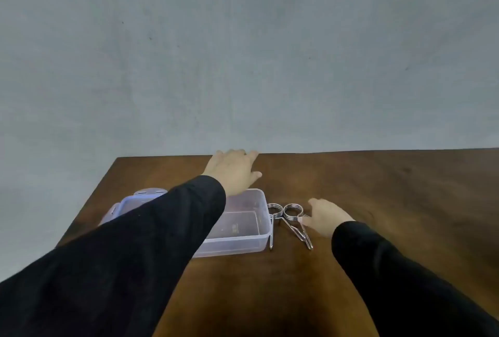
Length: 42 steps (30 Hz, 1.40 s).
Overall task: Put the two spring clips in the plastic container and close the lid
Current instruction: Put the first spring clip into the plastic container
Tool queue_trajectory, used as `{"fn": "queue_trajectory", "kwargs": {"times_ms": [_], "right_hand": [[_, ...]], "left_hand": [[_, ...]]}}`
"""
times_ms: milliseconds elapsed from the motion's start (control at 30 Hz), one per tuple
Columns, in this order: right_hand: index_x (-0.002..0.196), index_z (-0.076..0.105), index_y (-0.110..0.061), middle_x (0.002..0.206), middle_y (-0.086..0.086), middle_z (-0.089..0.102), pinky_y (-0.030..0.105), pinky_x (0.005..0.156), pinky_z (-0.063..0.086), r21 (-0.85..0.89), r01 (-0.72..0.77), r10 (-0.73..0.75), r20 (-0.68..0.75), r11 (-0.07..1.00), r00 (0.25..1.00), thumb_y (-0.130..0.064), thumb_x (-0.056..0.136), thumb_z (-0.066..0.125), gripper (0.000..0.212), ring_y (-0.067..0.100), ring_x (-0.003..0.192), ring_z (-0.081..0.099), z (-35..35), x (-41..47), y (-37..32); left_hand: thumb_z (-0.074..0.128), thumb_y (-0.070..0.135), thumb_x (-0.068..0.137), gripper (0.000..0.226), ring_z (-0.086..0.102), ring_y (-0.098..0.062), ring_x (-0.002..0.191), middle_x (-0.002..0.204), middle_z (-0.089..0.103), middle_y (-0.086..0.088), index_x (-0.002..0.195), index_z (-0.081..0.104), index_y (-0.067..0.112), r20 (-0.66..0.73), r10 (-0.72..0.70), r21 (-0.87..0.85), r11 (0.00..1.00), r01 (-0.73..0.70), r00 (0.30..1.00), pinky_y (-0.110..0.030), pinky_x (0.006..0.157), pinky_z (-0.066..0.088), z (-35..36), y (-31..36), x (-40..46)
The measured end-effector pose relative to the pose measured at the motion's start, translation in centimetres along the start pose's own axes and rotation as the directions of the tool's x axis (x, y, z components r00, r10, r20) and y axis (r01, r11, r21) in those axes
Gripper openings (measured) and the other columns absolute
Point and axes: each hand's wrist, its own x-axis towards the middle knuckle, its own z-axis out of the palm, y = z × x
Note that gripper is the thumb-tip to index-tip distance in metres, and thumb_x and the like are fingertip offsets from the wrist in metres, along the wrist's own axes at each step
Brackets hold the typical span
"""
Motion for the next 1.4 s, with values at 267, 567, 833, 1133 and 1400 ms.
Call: {"fn": "queue_trajectory", "kwargs": {"times_ms": [267, 567, 833, 1133, 1400], "right_hand": [[0.138, 0.057, -0.012, 0.136, 0.01, 0.056, 0.044, 0.101, 0.05, 0.015, -0.075, 0.074, 0.016, 0.997, 0.997, -0.054, 0.095, 0.056, 0.06, 0.03, 0.121, 0.057, 2.9, 0.9, 0.9], [0.125, 0.061, -0.016, 0.121, 0.007, 0.06, 0.046, 0.098, 0.049, 0.018, -0.05, 0.051, -0.036, 0.999, 0.998, -0.043, 0.092, 0.06, 0.042, 0.029, 0.115, 0.054, 3.6, 2.4, 1.0], [0.115, 0.067, -0.019, 0.108, 0.004, 0.06, 0.048, 0.095, 0.048, 0.096, 0.015, 0.003, -0.179, 0.995, 0.984, -0.043, 0.092, 0.064, 0.034, 0.027, 0.104, 0.058, 1.5, 4.3, 0.2], [0.118, 0.066, -0.018, 0.109, 0.001, 0.059, 0.04, 0.088, 0.054, 0.225, 0.441, -0.374, -0.286, 0.869, 0.882, -0.042, 0.091, 0.069, 0.035, 0.02, 0.1, 0.059, -3.7, 3.5, -10.7], [0.12, 0.066, -0.019, 0.113, 0.002, 0.058, 0.042, 0.093, 0.048, 0.024, 0.557, -0.557, 0.002, 0.83, 0.83, -0.044, 0.091, 0.067, 0.038, 0.025, 0.103, 0.057, 0.1, 1.8, -20.0]], "left_hand": [[0.039, 0.052, 0.096, 0.05, 0.057, -0.029, 0.11, 0.122, 0.063, -0.006, 0.133, 0.051, 0.02, 0.052, -0.065, 0.008, 0.998, 0.064, 0.997, -0.046, 0.087, 0.041, 3.2, -0.8, -0.7], [0.04, 0.051, 0.098, 0.053, 0.055, -0.029, 0.115, 0.131, 0.061, -0.006, 0.14, 0.048, 0.02, 0.061, -0.162, -0.038, 0.986, 0.164, 0.985, -0.045, 0.092, 0.041, 4.0, -2.2, -1.4], [0.041, 0.05, 0.098, 0.052, 0.054, -0.029, 0.12, 0.135, 0.059, -0.006, 0.139, 0.05, 0.019, 0.016, -0.257, -0.058, 0.964, 0.258, 0.966, -0.046, 0.095, 0.042, 4.1, -4.1, -2.5], [0.04, 0.05, 0.098, 0.051, 0.056, -0.028, 0.116, 0.129, 0.062, -0.007, 0.132, 0.056, 0.015, -0.065, -0.374, -0.03, 0.927, 0.373, 0.925, -0.043, 0.094, 0.041, 3.7, -10.8, -5.3], [0.044, 0.039, 0.099, 0.041, 0.059, -0.029, 0.108, 0.122, 0.065, -0.008, 0.127, 0.06, 0.014, -0.03, -0.467, -0.052, 0.884, 0.465, 0.884, -0.043, 0.087, 0.044, 7.7, -18.0, -10.1]]}}
